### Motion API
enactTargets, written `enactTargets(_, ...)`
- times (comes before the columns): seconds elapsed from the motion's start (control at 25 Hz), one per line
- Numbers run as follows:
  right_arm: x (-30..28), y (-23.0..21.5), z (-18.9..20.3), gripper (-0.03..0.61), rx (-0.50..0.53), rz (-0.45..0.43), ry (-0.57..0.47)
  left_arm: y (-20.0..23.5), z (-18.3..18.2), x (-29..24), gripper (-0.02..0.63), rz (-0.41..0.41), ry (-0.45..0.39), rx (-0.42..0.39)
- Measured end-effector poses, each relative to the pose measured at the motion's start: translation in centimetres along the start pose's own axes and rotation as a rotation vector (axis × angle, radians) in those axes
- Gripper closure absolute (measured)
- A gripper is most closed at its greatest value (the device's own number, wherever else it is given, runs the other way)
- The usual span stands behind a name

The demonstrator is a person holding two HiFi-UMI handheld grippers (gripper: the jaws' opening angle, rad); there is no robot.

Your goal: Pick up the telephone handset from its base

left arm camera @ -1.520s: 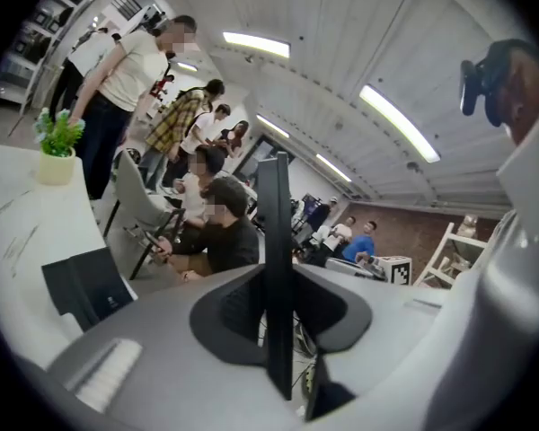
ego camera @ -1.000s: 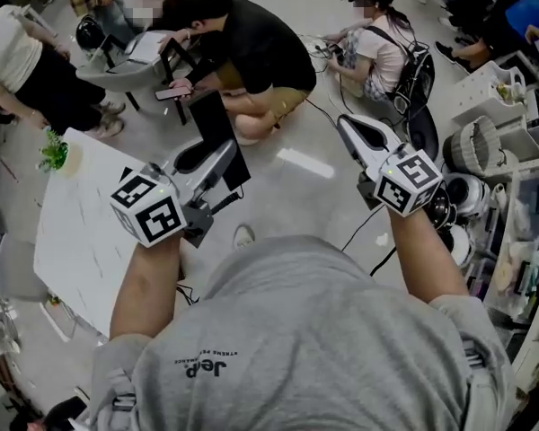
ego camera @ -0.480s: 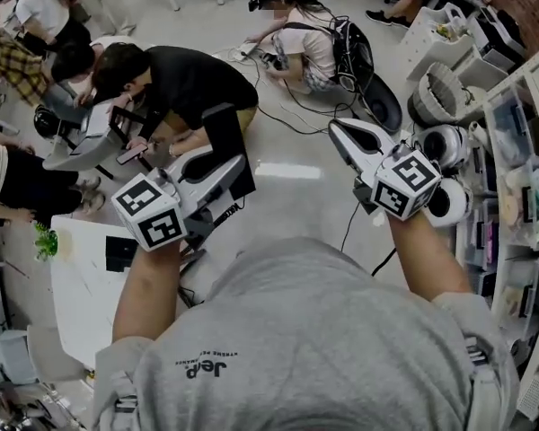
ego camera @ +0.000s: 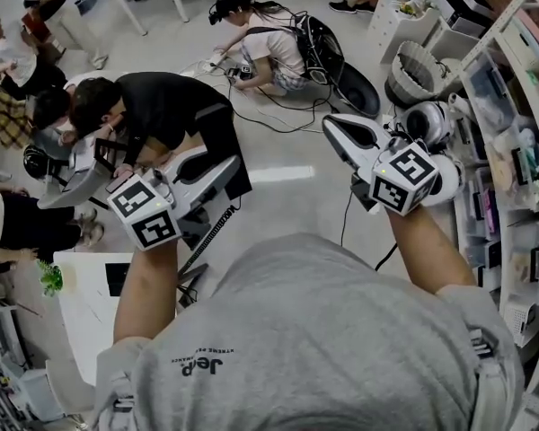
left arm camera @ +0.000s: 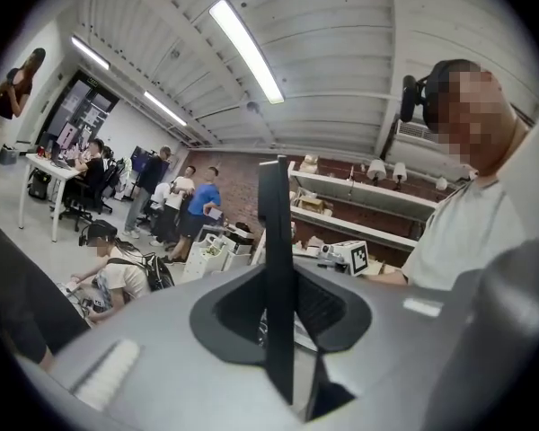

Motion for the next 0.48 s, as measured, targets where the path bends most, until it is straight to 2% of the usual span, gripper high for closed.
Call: enactTargets(0.48, 1.0, -0.5, -1.6, 0.575, -0.012, 0.003, -0.012, -0.9, -1.1, -0.6, 0.476, 0.039, -0.035, -0.021)
Point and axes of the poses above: the fingertips, and each gripper's own axes: x backward along the fingers, y to its left, z out of its underside, the point moved 10 cm from there along x, backward along the fingers, and after that the axes turned 3 degrees about -y, right-handed, at the moved point
